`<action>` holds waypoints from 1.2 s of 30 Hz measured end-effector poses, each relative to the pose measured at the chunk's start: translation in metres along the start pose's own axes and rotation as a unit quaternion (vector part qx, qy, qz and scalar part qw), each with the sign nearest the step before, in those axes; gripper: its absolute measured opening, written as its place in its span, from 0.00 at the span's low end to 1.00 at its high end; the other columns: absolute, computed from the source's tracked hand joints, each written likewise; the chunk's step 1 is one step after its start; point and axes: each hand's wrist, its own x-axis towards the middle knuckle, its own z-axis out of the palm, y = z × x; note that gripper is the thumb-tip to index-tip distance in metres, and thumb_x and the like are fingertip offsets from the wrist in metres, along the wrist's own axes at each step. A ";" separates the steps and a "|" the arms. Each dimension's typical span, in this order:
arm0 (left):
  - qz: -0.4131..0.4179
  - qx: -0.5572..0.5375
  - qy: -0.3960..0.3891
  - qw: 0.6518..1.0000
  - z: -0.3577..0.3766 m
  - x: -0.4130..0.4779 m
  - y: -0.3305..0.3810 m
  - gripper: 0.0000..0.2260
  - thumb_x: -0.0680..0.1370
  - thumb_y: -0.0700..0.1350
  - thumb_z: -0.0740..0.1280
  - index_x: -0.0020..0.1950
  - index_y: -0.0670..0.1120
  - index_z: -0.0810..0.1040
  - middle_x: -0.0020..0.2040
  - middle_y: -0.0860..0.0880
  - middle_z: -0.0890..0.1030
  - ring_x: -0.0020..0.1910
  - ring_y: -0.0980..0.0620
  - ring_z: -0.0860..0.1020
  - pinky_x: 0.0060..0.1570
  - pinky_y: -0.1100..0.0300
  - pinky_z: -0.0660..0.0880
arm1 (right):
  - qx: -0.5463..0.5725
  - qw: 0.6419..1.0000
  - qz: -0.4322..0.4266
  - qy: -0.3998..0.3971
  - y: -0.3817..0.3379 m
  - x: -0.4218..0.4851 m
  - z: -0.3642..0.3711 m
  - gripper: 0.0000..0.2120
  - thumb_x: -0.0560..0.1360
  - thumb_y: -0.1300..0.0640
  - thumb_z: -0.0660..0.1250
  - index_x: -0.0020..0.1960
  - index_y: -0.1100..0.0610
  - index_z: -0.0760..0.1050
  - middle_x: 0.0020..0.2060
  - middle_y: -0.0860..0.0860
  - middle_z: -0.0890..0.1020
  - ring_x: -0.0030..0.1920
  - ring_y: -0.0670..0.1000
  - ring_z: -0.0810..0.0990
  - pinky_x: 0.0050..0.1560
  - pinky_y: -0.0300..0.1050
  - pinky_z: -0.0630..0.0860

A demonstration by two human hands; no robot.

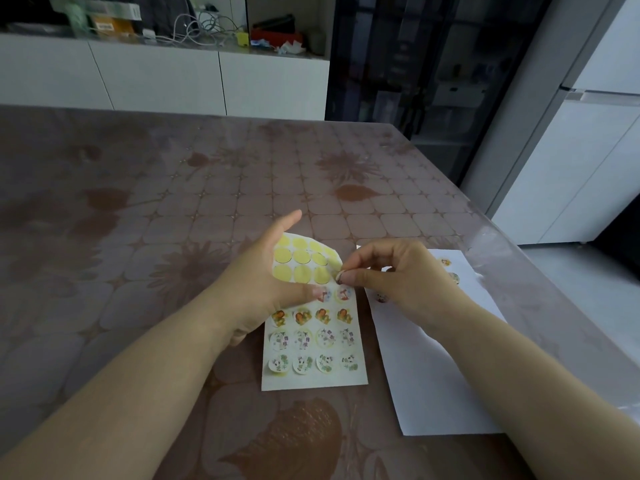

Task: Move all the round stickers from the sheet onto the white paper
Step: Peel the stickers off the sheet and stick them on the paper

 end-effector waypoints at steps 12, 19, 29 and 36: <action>-0.023 -0.022 -0.013 0.999 -0.003 0.003 -0.004 0.43 0.62 0.35 0.79 0.63 0.71 0.66 0.64 0.46 0.75 0.57 0.45 0.79 0.55 0.47 0.78 | 0.042 0.999 0.033 -0.013 0.001 0.000 0.000 0.03 0.67 0.58 0.75 0.38 0.53 0.82 0.36 0.49 0.85 0.34 0.43 0.79 0.30 0.32 0.70; -0.027 0.001 -0.009 1.000 -0.002 0.002 -0.005 0.45 0.56 0.44 0.79 0.64 0.73 0.64 0.67 0.48 0.73 0.64 0.44 0.74 0.60 0.47 0.75 | 0.008 1.000 0.002 -0.012 0.002 -0.001 0.004 0.04 0.67 0.58 0.75 0.40 0.55 0.82 0.34 0.46 0.85 0.31 0.37 0.79 0.30 0.25 0.68; -0.046 -0.045 0.005 0.998 -0.002 0.002 -0.004 0.45 0.63 0.31 0.76 0.70 0.66 0.63 0.68 0.46 0.71 0.60 0.44 0.77 0.57 0.48 0.77 | -0.015 1.000 -0.002 0.007 0.003 0.001 0.007 0.03 0.68 0.56 0.74 0.40 0.53 0.81 0.36 0.47 0.85 0.34 0.42 0.80 0.34 0.30 0.73; -0.058 -0.081 0.027 0.995 -0.001 0.003 -0.001 0.46 0.64 0.29 0.74 0.72 0.63 0.61 0.65 0.45 0.74 0.55 0.46 0.80 0.50 0.52 0.79 | -0.040 0.995 0.014 0.092 -0.009 -0.002 -0.029 0.03 0.69 0.52 0.73 0.38 0.49 0.81 0.35 0.46 0.84 0.32 0.46 0.76 0.31 0.36 0.70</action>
